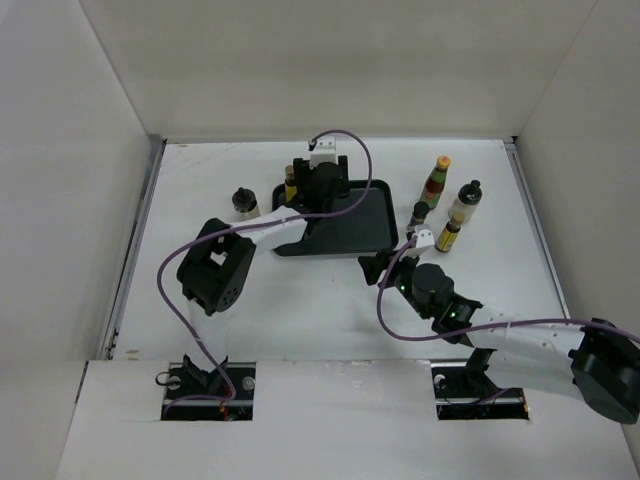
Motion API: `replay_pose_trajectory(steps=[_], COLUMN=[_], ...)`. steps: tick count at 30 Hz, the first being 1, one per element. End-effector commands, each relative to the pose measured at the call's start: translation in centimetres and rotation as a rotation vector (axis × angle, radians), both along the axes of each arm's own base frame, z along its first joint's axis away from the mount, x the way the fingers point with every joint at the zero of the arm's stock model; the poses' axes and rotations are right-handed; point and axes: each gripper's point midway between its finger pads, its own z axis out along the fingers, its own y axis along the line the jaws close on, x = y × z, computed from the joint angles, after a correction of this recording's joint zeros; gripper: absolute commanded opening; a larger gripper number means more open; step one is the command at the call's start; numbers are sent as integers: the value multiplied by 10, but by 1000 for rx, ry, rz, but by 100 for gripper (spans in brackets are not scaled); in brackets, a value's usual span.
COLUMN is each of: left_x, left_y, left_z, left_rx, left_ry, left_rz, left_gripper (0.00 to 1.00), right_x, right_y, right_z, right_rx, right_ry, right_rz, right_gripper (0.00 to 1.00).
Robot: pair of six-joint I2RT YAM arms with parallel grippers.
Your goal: Organize the condiment bottles
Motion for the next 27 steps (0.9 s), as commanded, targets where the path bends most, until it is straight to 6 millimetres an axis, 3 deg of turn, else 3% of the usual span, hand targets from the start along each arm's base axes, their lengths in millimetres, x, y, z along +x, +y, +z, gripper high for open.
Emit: replay_pose_trajectory(steps=[1,3,6,9,12,14,17,23,27], left_x=[-22,-40,-69,-94,-103,-100,-86,-47,-35], left_y=[-2,8,38,84,134,159,182,194,200], left_z=[112,127,136,123,97,77,56,26,13], left_rx=[-137,-152,-171,-169,-156,-127,-91,-73,-61], left_ry=[-217,-244,-270,-258,-209,-149,-68,31,58], left_rz=[-26,-33,0,80,192,254,305,322,350], left_gripper=[73,73,72,71,72,75,78,78,78], right_x=[2,2,2,2,2,3,4,4,5], right_y=[5,5,4,3,3,4,5,7,7], right_z=[12,13,16,17,17,15,12,7,6], right_rx=[48,49,57,58,58,53,46,33,30], right_ry=[-26,-28,-34,-36,-36,-32,-26,-15,-14], right_rz=[7,5,4,2,2,1,-1,2,-1], right_gripper=[61,60,60,60,61,61,61,61,61])
